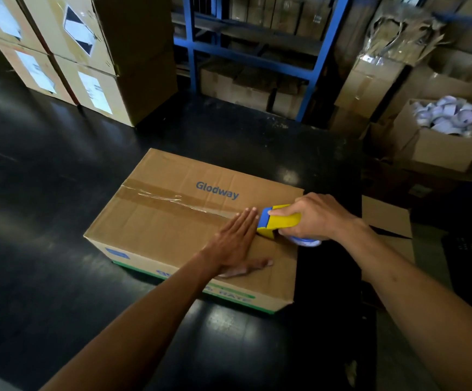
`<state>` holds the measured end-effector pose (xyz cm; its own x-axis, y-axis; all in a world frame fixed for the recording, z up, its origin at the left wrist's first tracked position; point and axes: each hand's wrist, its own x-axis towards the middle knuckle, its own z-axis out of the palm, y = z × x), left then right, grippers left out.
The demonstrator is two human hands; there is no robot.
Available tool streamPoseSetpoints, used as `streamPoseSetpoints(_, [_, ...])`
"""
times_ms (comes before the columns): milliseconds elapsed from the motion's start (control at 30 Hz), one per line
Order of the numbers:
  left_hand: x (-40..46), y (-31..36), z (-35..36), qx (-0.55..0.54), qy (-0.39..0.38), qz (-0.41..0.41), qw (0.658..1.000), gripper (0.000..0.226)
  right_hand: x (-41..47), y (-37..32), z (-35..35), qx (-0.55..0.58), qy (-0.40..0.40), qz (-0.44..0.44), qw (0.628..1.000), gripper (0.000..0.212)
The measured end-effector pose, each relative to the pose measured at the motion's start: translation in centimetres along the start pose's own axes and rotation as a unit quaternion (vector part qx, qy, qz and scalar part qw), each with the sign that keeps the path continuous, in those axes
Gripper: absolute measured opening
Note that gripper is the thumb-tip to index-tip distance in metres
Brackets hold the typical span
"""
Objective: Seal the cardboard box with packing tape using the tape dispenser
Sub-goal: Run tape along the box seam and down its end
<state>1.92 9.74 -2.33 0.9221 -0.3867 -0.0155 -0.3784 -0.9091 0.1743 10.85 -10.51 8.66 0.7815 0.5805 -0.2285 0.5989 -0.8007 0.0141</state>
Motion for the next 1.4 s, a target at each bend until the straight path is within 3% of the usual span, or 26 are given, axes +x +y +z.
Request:
streamPoseSetpoints(200, [-0.1,0.0,-0.3,0.015,-0.004,0.001,1.000,0.109,-1.7,1.6,-0.6,0.007,-0.013,-0.023,1.000,0.058])
streamPoseSetpoints(400, [0.1,-0.1,-0.7,0.015,-0.049,0.002,0.999,0.109,-9.0,8.5,1.3,-0.013,-0.082,0.036,0.996,0.060])
streamPoseSetpoints(633, [0.5,1.6,-1.1,0.007,-0.079,-0.044,0.996,0.116,-8.2,4.6,4.5,-0.029,-0.039,0.034,0.998,0.054])
streamPoseSetpoints(800, [1.8,4.8,-0.3,-0.001,-0.080,-0.111,0.991,0.121,-7.6,3.5,3.6,-0.105,-0.045,-0.028,0.993,0.050])
streamPoseSetpoints(967, [2.3,7.1,-0.8,-0.037,-0.098,-0.177,0.979,0.138,-8.0,2.0,3.9,-0.141,-0.057,-0.017,0.988,0.047])
streamPoseSetpoints(1100, [2.7,8.6,-0.7,-0.021,-0.120,-0.198,0.973,0.139,-8.5,1.0,4.3,-0.112,-0.066,0.012,0.991,0.039])
streamPoseSetpoints(1233, [1.0,7.8,-1.0,0.001,-0.139,-0.146,0.979,0.136,-9.8,3.3,3.4,-0.070,-0.002,0.083,0.994,0.047])
streamPoseSetpoints(1400, [-3.1,5.0,-1.9,0.053,-0.164,0.018,0.985,0.139,-12.8,3.9,2.2,0.071,0.085,0.190,0.975,0.054])
